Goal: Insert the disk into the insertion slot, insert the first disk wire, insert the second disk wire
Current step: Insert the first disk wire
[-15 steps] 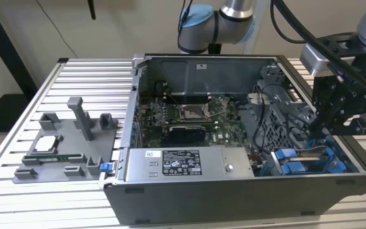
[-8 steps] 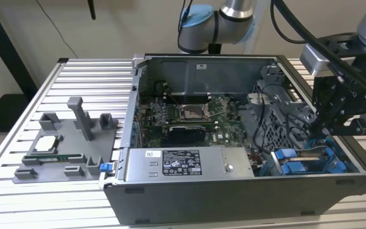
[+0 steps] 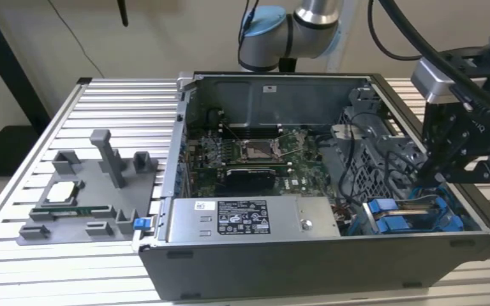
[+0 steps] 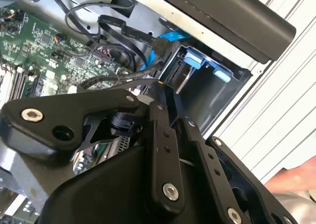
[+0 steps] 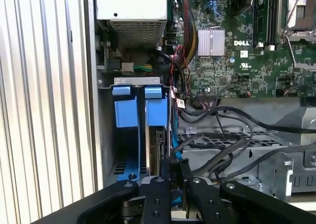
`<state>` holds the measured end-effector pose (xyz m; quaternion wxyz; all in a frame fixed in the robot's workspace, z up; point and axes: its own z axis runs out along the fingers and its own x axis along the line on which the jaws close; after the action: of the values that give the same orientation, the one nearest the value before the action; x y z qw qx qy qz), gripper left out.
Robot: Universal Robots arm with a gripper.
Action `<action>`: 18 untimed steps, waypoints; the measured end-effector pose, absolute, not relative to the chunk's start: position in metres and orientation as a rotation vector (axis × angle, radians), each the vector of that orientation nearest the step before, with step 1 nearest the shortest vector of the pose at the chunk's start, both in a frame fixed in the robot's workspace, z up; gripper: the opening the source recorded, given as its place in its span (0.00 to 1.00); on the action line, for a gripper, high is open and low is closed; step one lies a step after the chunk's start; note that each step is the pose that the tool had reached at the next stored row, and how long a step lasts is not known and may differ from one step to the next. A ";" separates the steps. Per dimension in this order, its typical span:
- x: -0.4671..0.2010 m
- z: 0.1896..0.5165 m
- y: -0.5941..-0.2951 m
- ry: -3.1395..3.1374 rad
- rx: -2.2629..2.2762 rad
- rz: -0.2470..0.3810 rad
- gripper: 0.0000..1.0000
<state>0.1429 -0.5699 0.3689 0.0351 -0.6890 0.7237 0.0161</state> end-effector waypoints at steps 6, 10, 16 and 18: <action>0.154 0.366 -0.571 2.249 -2.141 0.102 0.00; 0.159 0.363 -0.572 2.255 -2.150 0.119 0.00; 0.161 0.359 -0.574 2.253 -2.153 0.121 0.00; 0.161 0.358 -0.575 2.253 -2.154 0.121 0.00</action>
<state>0.1613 -0.5748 0.3576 0.0112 -0.6903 0.7223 0.0388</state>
